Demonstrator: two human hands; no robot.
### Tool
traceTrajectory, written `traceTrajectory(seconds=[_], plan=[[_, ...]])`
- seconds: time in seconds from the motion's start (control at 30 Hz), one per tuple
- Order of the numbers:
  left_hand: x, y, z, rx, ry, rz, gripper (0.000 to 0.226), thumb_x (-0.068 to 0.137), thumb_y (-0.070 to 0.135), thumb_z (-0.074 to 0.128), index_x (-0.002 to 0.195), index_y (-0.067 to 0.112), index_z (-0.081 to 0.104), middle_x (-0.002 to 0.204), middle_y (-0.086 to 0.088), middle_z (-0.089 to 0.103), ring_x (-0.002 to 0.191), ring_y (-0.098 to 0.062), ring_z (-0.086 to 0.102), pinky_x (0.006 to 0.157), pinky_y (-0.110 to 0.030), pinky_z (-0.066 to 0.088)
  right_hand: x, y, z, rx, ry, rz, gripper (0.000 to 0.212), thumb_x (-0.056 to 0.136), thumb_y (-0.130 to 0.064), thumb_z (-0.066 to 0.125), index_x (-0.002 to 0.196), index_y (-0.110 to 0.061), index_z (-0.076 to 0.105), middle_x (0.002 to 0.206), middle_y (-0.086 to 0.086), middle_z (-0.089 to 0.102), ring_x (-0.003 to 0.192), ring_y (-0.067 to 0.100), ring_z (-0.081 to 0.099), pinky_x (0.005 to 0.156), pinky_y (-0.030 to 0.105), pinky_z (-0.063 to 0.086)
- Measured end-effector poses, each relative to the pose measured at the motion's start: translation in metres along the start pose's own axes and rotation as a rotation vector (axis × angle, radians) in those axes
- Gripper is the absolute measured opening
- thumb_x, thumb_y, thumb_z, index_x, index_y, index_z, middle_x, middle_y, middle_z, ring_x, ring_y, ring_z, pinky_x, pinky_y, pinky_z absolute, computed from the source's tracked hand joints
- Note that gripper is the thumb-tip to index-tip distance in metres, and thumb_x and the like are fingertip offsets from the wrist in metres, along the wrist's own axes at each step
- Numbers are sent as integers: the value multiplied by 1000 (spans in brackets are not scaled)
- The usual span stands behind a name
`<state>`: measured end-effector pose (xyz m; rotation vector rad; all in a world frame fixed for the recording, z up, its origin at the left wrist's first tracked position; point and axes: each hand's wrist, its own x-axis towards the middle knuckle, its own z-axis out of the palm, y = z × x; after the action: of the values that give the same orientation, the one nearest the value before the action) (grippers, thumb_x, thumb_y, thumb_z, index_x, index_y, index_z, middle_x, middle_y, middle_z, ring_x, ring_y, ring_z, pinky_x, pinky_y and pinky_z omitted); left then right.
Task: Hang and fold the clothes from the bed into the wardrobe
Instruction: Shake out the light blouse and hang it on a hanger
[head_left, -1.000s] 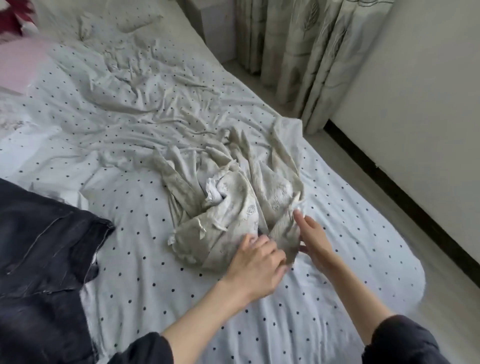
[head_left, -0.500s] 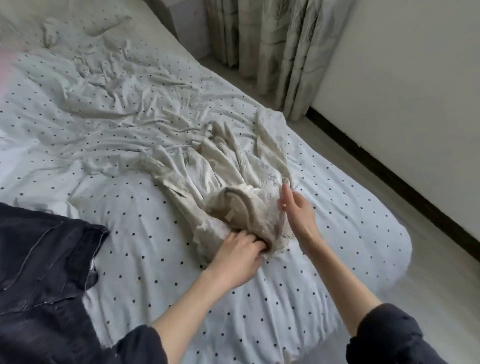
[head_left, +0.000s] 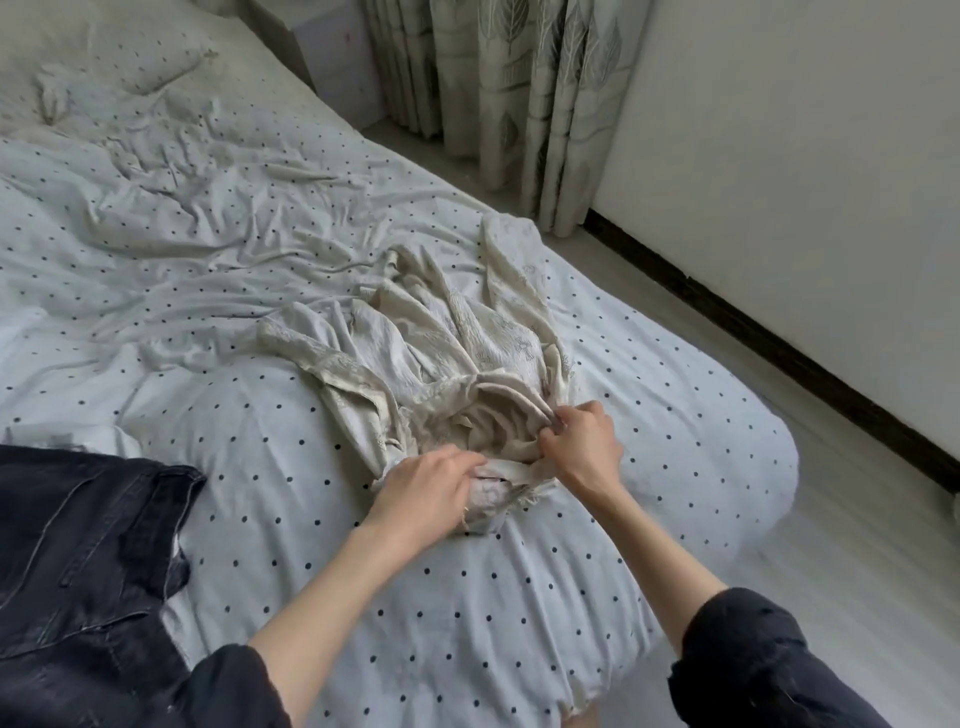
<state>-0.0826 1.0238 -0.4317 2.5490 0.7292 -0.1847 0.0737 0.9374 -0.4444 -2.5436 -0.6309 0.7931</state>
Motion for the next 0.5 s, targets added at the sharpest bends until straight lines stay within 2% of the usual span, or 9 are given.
traceTrajectory(seconds=[0.07, 0.1, 0.17, 0.2, 0.27, 0.33, 0.4, 0.5], plan=[[9, -2, -5, -74, 178, 5, 44, 96, 8, 44, 139, 19, 44, 136, -1, 47, 121, -19, 49, 100, -33, 44, -9, 11, -4, 123, 14, -38, 10, 82, -9, 51, 79, -4, 59, 93, 7, 49, 95, 30, 51, 80, 37, 39], [17, -1, -9, -57, 213, 2, 50, 95, 9, 48, 143, 18, 37, 142, -3, 41, 129, -20, 41, 107, -35, 38, -14, 16, -8, 182, 17, -75, 10, 81, -6, 51, 81, -2, 60, 87, 9, 53, 89, 28, 52, 75, 34, 38], [36, 3, -18, 33, 148, -11, 63, 94, 18, 52, 149, 23, 21, 152, -3, 26, 140, -20, 25, 115, -35, 24, -24, 24, -20, 285, 4, -141, 10, 80, -2, 52, 82, -2, 61, 79, 14, 59, 76, 21, 51, 65, 29, 36], [44, 7, -23, 68, 87, -23, 64, 94, 23, 53, 149, 26, 19, 152, -1, 28, 140, -19, 26, 115, -36, 22, -28, 26, -25, 328, -1, -165, 10, 79, -1, 52, 81, -4, 62, 75, 13, 60, 71, 18, 49, 60, 25, 34], [54, 25, -29, 109, 55, -5, 50, 95, 27, 51, 143, 26, 35, 138, 1, 49, 125, -17, 46, 106, -33, 33, -37, 34, -43, 423, 14, -164, 14, 79, 0, 52, 76, -10, 60, 66, 5, 55, 63, 13, 44, 55, 22, 32], [56, 50, -35, 110, 89, 72, 30, 98, 24, 47, 127, 20, 52, 119, 2, 60, 100, -14, 58, 87, -27, 42, -43, 42, -63, 541, 22, -111, 10, 78, -3, 54, 72, -11, 55, 63, 1, 47, 62, 12, 40, 56, 26, 32], [57, 74, -37, 17, 95, 149, 20, 99, 20, 43, 113, 14, 55, 107, 0, 59, 87, -13, 55, 75, -23, 41, -50, 50, -87, 665, 26, -55, 4, 69, -12, 53, 67, -11, 49, 63, -2, 41, 61, 11, 37, 55, 26, 29], [67, 128, -54, -142, 101, 230, 12, 98, 18, 42, 104, 12, 50, 92, -3, 58, 82, -21, 56, 71, -34, 45, -66, 73, -139, 787, 94, -6, 4, 68, -9, 52, 68, -12, 54, 63, -3, 46, 61, 10, 40, 53, 23, 30]])
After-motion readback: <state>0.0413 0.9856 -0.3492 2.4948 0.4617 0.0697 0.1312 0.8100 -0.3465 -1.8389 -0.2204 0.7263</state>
